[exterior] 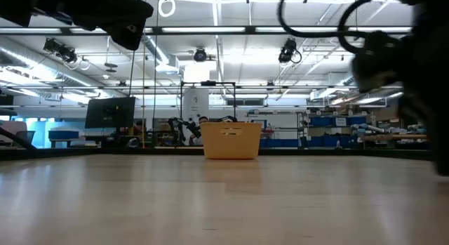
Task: Sort batteries
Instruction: Put the small black battery into the orange bin
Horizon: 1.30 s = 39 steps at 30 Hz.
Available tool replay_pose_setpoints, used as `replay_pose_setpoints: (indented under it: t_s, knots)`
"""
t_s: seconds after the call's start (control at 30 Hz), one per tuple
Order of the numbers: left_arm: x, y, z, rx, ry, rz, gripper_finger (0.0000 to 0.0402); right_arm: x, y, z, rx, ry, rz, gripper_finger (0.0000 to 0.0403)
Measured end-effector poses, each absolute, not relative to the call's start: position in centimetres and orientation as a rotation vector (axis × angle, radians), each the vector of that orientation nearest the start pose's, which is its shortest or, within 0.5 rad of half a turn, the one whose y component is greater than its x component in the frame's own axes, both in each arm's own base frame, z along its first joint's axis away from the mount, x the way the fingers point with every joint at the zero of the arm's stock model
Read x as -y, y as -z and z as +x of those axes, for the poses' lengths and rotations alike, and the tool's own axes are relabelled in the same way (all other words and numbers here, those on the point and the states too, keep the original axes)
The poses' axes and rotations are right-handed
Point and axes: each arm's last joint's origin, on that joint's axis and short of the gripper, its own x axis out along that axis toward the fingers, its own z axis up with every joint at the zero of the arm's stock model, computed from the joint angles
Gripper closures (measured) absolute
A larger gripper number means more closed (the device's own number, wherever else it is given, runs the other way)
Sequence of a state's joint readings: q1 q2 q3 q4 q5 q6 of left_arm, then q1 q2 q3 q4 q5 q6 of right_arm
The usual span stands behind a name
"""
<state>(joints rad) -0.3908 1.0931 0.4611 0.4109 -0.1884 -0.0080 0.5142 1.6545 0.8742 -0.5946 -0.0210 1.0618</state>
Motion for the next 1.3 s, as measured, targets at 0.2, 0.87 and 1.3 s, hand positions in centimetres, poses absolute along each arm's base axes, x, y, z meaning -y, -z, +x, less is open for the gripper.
replay_pose_setpoints:
  t_s: [0.2,0.87,1.3]
  knots:
    - [7.4,-21.2,20.4,-0.079,0.185,0.016,0.0396,-12.2,-14.9,26.1,-1.254,0.237,0.51,0.0373]
    - [4.4,-21.0,20.8,-0.005,-0.009,-0.113,0.0351,-6.5,-25.3,31.9,-0.231,0.028,0.139,0.0373]
    - [5.5,-23.2,25.1,0.065,0.002,-0.152,0.0231,-6.1,-27.7,32.2,-0.009,0.01,0.046,0.0371]
